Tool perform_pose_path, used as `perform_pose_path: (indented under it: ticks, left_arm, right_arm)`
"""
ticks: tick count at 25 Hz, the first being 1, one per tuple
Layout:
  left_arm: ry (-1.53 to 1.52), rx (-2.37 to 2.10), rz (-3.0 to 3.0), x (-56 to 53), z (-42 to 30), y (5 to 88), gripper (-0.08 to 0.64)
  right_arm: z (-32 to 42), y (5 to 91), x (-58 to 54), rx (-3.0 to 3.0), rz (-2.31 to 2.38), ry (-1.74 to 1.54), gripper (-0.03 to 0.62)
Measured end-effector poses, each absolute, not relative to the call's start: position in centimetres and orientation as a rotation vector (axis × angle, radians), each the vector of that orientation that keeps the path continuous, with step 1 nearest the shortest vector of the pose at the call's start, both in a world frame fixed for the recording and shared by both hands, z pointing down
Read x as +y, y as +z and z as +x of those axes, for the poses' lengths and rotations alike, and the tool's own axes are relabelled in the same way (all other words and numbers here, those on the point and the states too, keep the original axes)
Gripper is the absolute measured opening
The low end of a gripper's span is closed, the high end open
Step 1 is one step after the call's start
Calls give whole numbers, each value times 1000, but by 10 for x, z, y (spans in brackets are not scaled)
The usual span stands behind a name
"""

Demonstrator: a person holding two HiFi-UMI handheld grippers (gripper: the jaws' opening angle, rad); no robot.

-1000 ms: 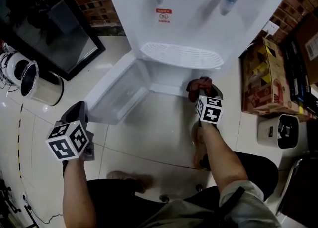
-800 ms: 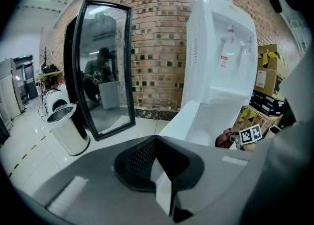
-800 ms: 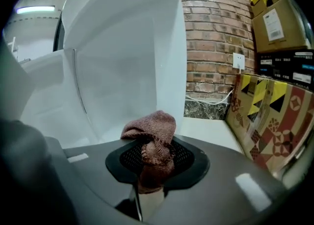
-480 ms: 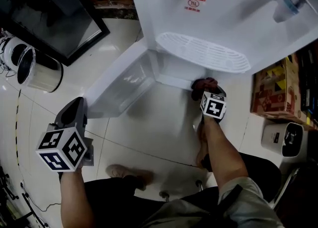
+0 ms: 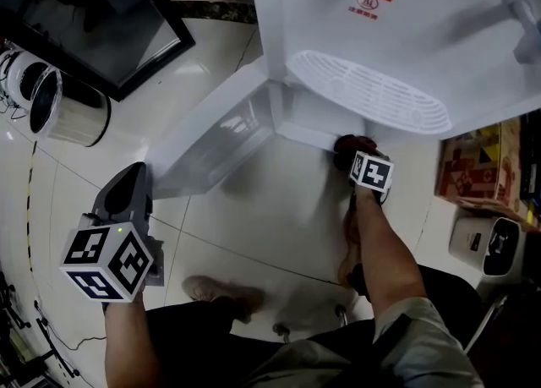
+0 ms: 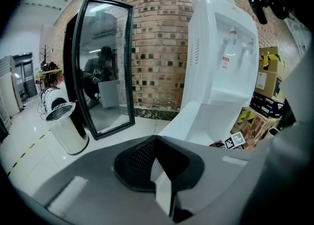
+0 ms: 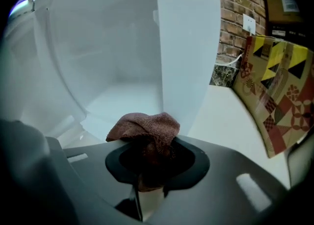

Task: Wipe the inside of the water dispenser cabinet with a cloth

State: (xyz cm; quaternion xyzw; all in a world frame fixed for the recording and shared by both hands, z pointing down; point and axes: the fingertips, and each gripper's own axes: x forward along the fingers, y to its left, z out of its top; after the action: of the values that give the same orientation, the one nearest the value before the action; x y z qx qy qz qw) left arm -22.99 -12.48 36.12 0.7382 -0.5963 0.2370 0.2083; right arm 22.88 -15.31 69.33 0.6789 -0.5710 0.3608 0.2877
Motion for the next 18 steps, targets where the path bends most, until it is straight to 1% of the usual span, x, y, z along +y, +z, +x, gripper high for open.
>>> perform_pose_path:
  ticks: [2,4,8,13,15,18]
  left_arm:
    - [660,-1661,2050,-125,-230,362,1]
    - [664,-1664,2046,-126,-231,362,1]
    - [653,-1666,2045,-126,-231,362,1]
    - [643,-1661,2054,-125,-232,362,1]
    - [640,-1658,2053,-125,-232,362,1]
    - [633,-1655,2058,-126,-232,362,1]
  right_arm:
    - [223,688,-154,-1506,1857,1015,110]
    - [202,670,-163,-1577,1896,1002,109]
    - [137,598,-208,-1950,1954,864,109]
    - [95,514,-245,-2287,2032,774,109]
    - [82,507,-253,-2324,2009,781,109]
    - [68,531,-257,-2250,1940,800,107]
